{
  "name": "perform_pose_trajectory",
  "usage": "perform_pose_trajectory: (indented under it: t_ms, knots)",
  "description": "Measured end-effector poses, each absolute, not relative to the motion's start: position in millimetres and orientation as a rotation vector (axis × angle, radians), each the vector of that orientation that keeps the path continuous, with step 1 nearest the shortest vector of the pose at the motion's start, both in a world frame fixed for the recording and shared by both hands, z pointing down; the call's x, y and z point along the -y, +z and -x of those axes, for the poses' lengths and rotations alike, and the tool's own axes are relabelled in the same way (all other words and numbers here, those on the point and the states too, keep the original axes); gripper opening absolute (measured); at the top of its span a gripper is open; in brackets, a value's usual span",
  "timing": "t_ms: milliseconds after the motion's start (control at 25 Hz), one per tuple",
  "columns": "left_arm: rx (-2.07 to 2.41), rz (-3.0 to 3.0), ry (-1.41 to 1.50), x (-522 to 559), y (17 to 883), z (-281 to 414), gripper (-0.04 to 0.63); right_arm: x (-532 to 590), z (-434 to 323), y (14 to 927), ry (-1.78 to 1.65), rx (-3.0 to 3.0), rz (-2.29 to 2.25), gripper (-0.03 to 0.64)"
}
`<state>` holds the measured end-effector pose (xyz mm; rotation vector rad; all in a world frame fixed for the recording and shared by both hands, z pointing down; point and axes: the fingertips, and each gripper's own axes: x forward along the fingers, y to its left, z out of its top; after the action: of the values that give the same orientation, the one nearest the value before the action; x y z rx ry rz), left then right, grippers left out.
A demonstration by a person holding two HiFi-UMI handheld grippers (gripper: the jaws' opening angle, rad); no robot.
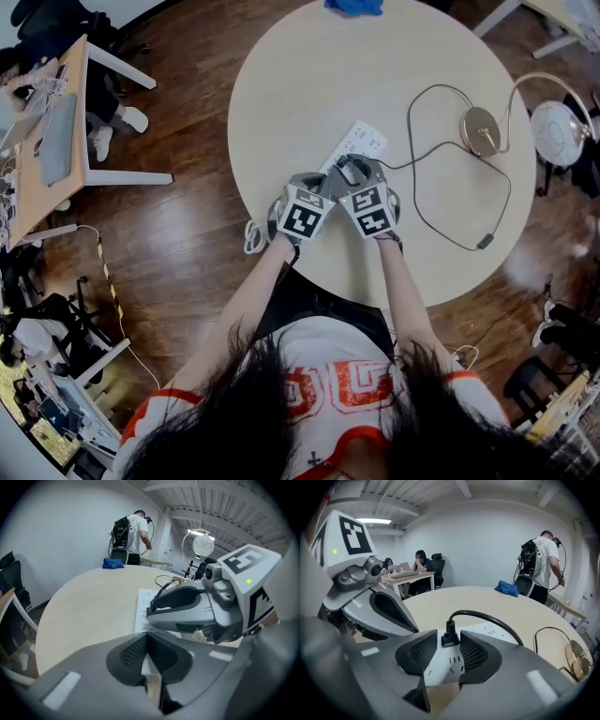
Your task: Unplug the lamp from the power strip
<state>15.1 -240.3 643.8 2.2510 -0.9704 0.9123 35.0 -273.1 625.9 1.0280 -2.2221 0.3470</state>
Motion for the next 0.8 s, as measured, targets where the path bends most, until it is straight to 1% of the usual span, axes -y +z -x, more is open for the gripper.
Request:
perform_pose_trajectory:
  t_ms: [80,400,680,800]
  knots:
    - [0.975,-2.256,0.923,240.4,644.0,-15.1,0.000,276.8,-34.5,628.4,0.343,2.201,-1.027,0.129]
    - [0.995,-2.199,0.827,241.5,638.7,-12.6,0.000,277.8,-37.4,627.6,0.457,2.206,-1.045,0.124]
    - [1.005,-2.201,0.826,241.4,637.7,-12.6,0.000,276.8,-42.6,623.3,0.561,2.253,-1.115,0.124]
    - [1.004,-2.197,0.823,241.5,637.8,-13.6,0.000,277.9,-48.7,618.1,0.628,2.298,-1.193,0.112]
